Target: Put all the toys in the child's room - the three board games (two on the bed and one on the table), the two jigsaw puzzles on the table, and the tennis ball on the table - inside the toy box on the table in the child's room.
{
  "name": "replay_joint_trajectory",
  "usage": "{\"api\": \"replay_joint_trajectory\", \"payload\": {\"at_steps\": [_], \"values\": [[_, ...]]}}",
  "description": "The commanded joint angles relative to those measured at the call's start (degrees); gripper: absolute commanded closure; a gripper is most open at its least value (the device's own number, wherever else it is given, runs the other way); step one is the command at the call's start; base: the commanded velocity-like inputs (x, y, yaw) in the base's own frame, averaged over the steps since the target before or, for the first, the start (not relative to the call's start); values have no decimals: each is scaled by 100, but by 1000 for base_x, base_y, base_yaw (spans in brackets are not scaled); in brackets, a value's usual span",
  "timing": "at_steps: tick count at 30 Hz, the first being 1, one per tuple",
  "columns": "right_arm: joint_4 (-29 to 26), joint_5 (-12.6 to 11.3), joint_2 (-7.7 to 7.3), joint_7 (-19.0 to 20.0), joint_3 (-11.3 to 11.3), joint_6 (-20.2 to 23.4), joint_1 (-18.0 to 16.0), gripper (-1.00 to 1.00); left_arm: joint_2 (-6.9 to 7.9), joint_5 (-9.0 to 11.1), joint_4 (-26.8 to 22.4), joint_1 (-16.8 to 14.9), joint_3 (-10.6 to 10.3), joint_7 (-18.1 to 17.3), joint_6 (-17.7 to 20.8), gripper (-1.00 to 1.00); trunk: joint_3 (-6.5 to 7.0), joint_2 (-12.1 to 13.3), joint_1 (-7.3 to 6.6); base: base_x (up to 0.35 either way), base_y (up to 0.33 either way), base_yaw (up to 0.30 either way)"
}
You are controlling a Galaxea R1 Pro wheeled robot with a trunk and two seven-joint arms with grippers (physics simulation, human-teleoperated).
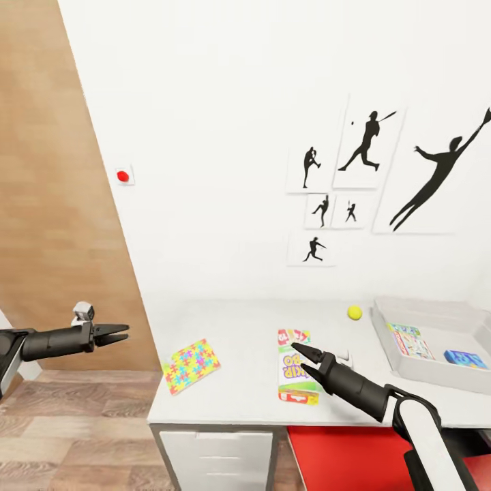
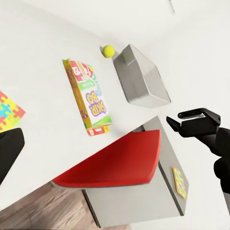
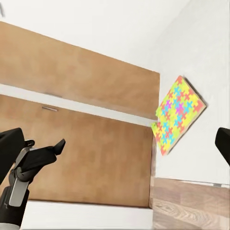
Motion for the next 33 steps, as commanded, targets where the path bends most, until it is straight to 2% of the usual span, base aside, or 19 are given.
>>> {"api": "replay_joint_trajectory", "payload": {"at_steps": [1,18,22,29,33], "values": [[-2,57,1,57,-9,29,-5,-100,1,0,3,-5,-3,-21,61,-100,-13,-13,4,41,294,88],[6,59,6,50,-9,17,-5,-100,3,-1,3,-5,-3,-21,61,-100,-11,-13,4,142,297,15],[18,90,3,52,-9,-123,-5,-100,2,-1,3,-5,-3,-21,61,-100,-11,-13,4,236,256,0],[71,502,7,56,-6,-297,-5,-100,1,-1,3,-5,-3,-21,61,-100,-11,-13,4,119,147,0],[79,590,8,57,-2,-310,-5,-100,1,-1,3,-5,-3,-21,61,-100,-11,-13,4,20,159,0]]}}
